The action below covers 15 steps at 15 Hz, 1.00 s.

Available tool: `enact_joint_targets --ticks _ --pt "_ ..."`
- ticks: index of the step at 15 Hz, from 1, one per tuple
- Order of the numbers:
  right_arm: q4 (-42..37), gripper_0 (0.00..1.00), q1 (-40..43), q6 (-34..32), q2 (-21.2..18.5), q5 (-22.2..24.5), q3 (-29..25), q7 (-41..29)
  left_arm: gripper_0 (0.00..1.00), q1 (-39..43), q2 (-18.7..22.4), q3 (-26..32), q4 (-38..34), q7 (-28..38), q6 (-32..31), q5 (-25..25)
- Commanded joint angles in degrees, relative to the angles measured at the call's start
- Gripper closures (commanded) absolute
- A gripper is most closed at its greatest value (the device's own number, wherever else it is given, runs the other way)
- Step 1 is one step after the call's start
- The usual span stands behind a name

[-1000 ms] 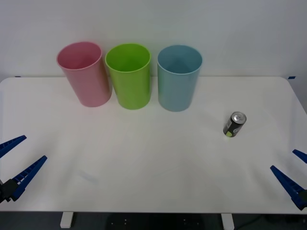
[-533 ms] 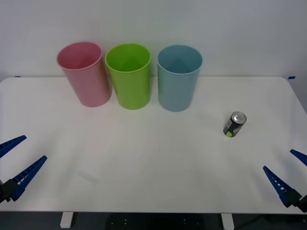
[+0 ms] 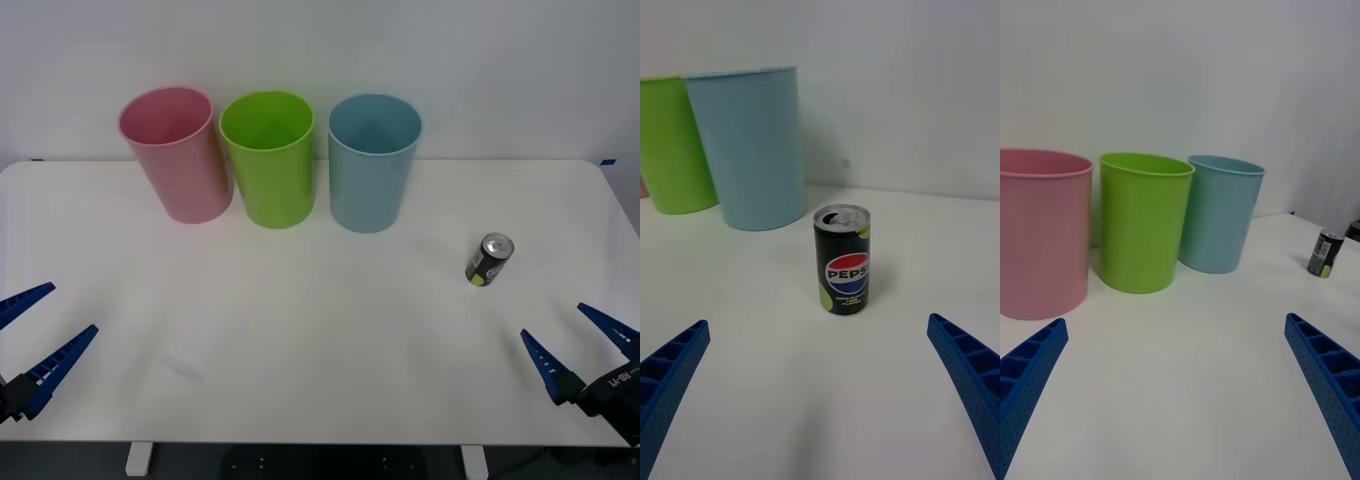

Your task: Grasp the object on the table and drop it into the matching bin: aluminum can to the light blue bin, PET bottle to the pink bin.

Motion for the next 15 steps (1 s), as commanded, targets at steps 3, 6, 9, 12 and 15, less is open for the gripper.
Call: enact_joint_targets --ticks 3,6,9,12,15 --pt "7.0 0.0 -6.4 0.5 0.3 0.2 1.2 1.8 0.0 0.0 0.0 0.0 0.0 0.0 0.0 0.0" --pt "9.5 0.0 -9.3 2.2 0.7 0.1 2.3 2.5 0.0 0.0 0.0 0.0 0.0 0.0 0.0 0.0" --pt "12.5 0.0 -12.4 3.5 2.2 1.2 2.4 3.8 0.0 0.0 0.0 0.0 0.0 0.0 0.0 0.0" --pt "13.2 0.0 -14.2 5.0 3.7 2.5 2.5 4.7 0.0 0.0 0.0 0.0 0.0 0.0 0.0 0.0" --pt "13.1 0.0 -15.5 8.2 4.6 3.3 3.5 5.4 0.0 0.0 0.0 0.0 0.0 0.0 0.0 0.0"
